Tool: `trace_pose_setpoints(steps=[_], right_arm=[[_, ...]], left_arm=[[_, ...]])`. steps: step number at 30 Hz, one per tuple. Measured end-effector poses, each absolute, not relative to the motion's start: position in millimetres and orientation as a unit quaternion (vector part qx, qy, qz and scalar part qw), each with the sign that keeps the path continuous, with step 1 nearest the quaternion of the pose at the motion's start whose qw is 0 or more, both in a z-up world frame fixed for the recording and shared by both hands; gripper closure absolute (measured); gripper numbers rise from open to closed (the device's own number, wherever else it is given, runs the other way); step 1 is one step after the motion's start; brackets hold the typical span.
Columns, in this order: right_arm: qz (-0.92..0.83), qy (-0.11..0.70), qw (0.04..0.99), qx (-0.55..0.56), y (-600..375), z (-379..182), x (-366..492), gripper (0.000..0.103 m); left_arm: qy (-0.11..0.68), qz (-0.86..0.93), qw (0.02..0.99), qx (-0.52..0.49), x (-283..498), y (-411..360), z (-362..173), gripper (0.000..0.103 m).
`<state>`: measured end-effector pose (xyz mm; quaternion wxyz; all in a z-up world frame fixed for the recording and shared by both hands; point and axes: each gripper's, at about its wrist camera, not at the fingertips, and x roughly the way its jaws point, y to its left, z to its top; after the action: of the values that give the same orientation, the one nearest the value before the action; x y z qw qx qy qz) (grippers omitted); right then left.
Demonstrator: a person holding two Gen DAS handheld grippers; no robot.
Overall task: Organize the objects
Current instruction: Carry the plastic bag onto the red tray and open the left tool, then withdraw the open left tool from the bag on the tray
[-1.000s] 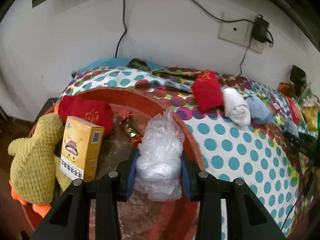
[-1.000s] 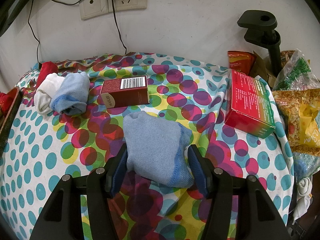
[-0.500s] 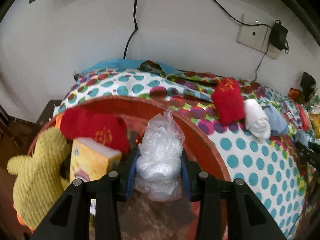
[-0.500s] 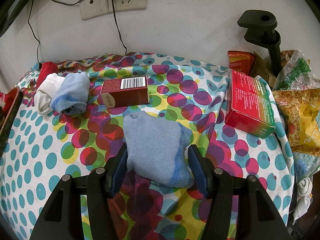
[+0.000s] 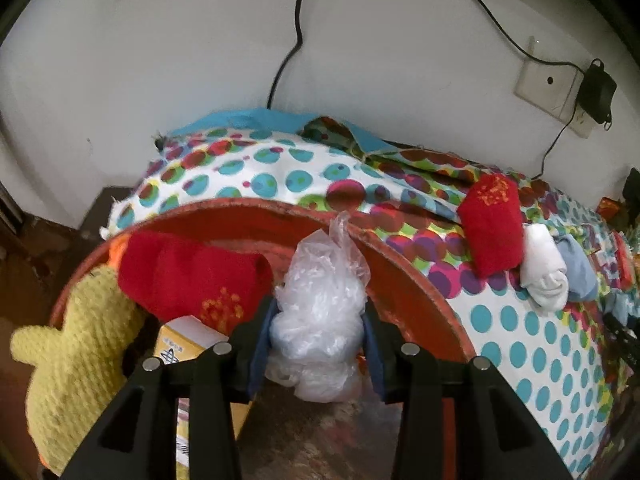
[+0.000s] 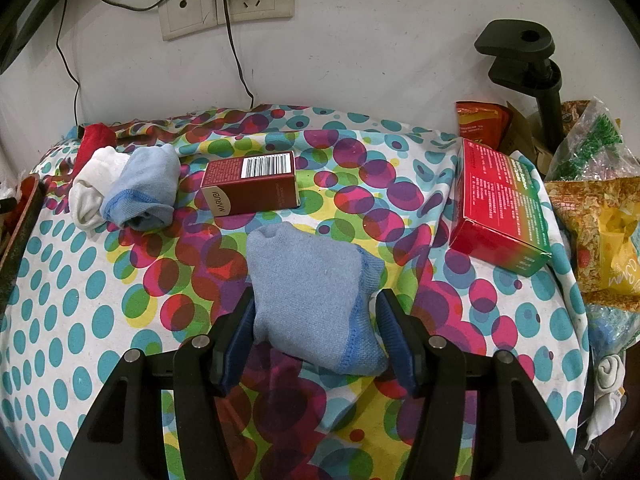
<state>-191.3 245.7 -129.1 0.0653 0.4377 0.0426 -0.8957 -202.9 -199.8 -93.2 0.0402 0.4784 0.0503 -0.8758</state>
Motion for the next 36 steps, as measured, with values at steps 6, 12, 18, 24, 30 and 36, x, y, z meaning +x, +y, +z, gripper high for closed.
trace_pose_setpoints(steps=[6,12,18,24,30,36], right_arm=[[-0.896,0.043,0.065,0.438,246,-128,-192,0.047],[-0.895,0.043,0.065,0.439,246,-125,-193,0.047],[-0.895,0.042,0.066,0.439,247,-123,-194,0.047],[-0.895,0.041,0.067,0.439,246,-122,-194,0.046],[-0.894,0.045,0.071,0.44,241,-123,-191,0.044],[-0.896,0.043,0.074,0.435,239,-123,-188,0.06]], left_arm=[[0.044,-0.875,0.03,0.481,-195,-192,-90,0.05],[0.031,-0.885,0.012,0.465,-173,-178,-76,0.05],[0.022,-0.89,-0.015,0.455,-131,-154,-72,0.05],[-0.004,-0.897,-0.034,0.441,-79,-127,-70,0.05],[-0.017,-0.894,-0.044,0.446,-44,-115,-76,0.05],[-0.018,-0.897,-0.041,0.439,-18,-110,-80,0.05]])
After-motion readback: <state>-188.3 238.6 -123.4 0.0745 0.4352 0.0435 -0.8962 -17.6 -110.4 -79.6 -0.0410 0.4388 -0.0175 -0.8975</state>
